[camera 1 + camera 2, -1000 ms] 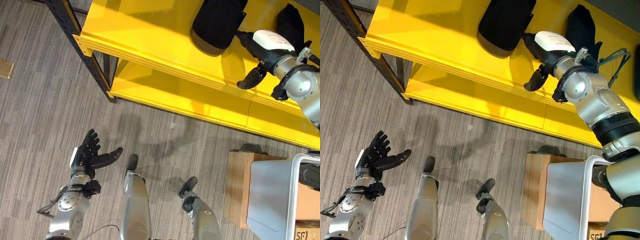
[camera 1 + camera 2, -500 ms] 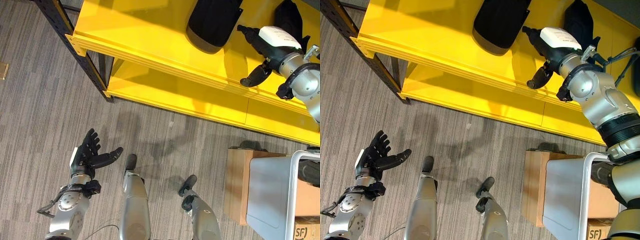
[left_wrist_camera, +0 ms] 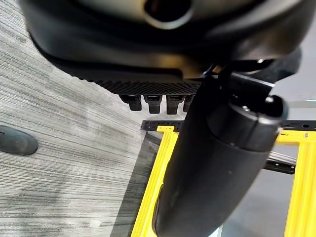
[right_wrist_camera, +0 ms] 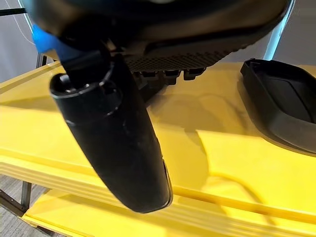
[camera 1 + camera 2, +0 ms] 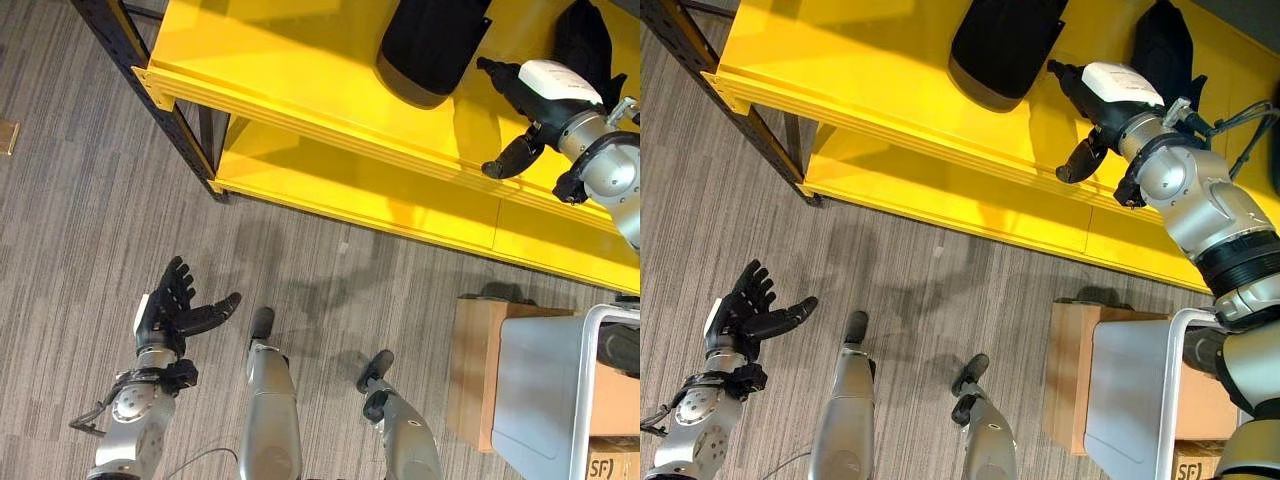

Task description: Move parts from the plastic box to the shelf.

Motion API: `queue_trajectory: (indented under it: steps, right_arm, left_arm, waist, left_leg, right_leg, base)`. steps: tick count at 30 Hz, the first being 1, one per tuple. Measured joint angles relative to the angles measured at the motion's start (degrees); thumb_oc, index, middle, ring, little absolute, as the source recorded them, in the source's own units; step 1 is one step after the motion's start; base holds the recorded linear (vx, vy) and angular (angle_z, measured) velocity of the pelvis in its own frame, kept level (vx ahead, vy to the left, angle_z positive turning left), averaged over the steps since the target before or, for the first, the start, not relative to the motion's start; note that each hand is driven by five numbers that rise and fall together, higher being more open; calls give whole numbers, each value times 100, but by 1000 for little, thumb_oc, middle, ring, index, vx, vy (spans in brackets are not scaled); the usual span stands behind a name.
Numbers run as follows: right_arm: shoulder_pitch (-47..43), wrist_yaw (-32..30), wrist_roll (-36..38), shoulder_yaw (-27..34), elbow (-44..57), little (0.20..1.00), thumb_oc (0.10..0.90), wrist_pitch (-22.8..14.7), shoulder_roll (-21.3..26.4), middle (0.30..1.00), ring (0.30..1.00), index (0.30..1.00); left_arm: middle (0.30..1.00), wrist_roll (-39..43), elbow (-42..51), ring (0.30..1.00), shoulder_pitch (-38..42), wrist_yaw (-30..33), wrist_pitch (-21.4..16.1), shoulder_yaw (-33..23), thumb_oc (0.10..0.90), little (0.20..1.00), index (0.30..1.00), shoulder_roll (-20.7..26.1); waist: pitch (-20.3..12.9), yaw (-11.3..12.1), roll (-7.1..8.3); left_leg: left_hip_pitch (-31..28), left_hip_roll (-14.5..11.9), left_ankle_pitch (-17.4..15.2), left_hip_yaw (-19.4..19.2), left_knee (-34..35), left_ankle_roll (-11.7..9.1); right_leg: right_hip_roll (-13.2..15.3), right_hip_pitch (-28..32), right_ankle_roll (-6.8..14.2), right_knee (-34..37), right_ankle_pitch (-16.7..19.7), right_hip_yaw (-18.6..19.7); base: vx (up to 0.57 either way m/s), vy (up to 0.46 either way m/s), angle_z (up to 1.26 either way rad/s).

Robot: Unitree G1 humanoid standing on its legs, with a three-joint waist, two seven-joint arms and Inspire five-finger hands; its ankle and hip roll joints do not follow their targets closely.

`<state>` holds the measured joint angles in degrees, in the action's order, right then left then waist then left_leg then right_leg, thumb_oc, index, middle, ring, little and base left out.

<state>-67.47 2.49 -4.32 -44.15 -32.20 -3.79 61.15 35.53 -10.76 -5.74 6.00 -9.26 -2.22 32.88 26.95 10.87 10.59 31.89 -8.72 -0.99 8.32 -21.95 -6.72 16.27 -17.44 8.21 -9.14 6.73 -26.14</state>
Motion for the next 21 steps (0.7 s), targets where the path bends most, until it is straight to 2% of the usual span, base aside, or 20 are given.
queue_trajectory:
  steps: [1,21]
  right_arm:
    - [-2,-2,1,0,6,1000,900,-4,1,1000,1000,1000]
    - [6,2,-3,-15,33,1000,900,3,-157,1000,1000,1000]
  left_arm:
    - [1000,0,2,1000,8,-1,0,-6,900,1000,1000,0]
    - [1000,0,1,1000,-6,86,0,-16,900,1000,1000,2]
  waist:
    - [0,2,0]
    - [1,28,67]
  left_leg:
    - [-9,-11,-43,-3,12,55]
    - [3,-5,-11,12,6,19]
  right_leg:
    - [1,2,-4,-1,-7,-3]
    - [-10,8,1,12,-12,0]
  base:
    - [0,0,0]
    - [3,0,0]
